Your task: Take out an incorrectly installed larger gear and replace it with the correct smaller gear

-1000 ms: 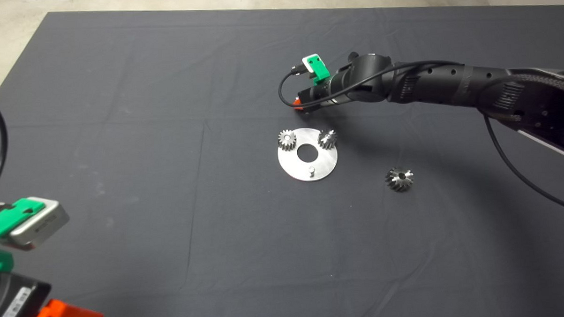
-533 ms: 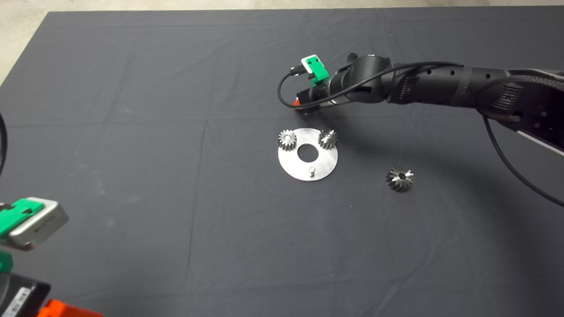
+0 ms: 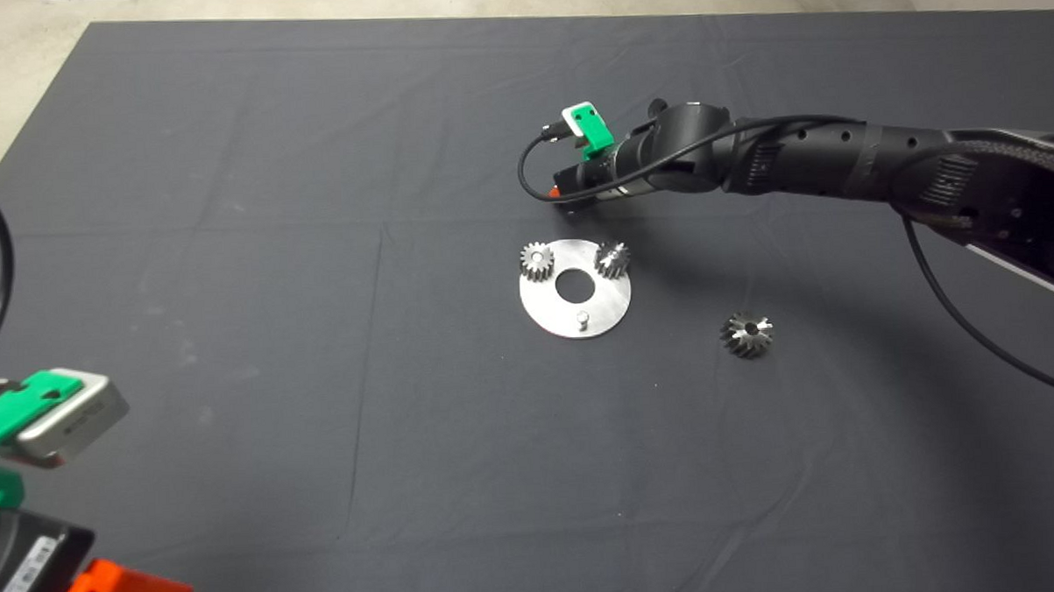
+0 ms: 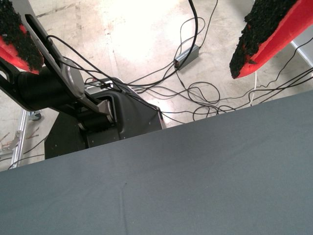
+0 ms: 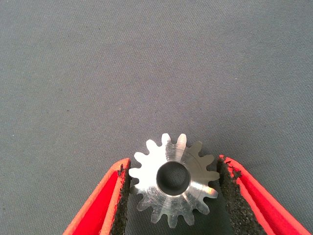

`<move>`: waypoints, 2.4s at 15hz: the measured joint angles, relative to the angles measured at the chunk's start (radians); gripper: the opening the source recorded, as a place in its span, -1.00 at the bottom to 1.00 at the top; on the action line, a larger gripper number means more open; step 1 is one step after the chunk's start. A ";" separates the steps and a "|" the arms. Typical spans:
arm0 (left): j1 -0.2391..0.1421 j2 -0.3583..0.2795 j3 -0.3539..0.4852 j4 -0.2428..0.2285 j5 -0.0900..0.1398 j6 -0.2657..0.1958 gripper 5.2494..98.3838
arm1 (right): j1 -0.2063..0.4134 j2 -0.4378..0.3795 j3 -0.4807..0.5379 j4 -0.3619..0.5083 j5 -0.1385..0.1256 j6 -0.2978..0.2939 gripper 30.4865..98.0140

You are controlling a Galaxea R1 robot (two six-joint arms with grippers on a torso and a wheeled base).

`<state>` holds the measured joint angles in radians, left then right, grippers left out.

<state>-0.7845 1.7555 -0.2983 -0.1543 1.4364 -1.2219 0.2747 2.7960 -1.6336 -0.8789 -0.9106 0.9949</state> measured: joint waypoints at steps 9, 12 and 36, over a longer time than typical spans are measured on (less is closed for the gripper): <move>0.000 -0.003 0.000 0.000 0.000 -0.001 0.99 | 0.000 0.001 0.000 0.000 0.002 0.001 -0.66; 0.000 -0.005 0.000 0.000 0.000 -0.002 0.99 | 0.000 0.010 0.011 0.000 0.006 0.001 -0.71; 0.000 0.005 0.000 -0.023 -0.006 -0.037 0.99 | 0.340 -0.267 0.851 0.214 -0.407 0.261 -0.71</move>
<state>-0.7840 1.7608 -0.2983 -0.1768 1.4303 -1.2594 0.6151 2.5294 -0.7826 -0.6647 -1.3181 1.2560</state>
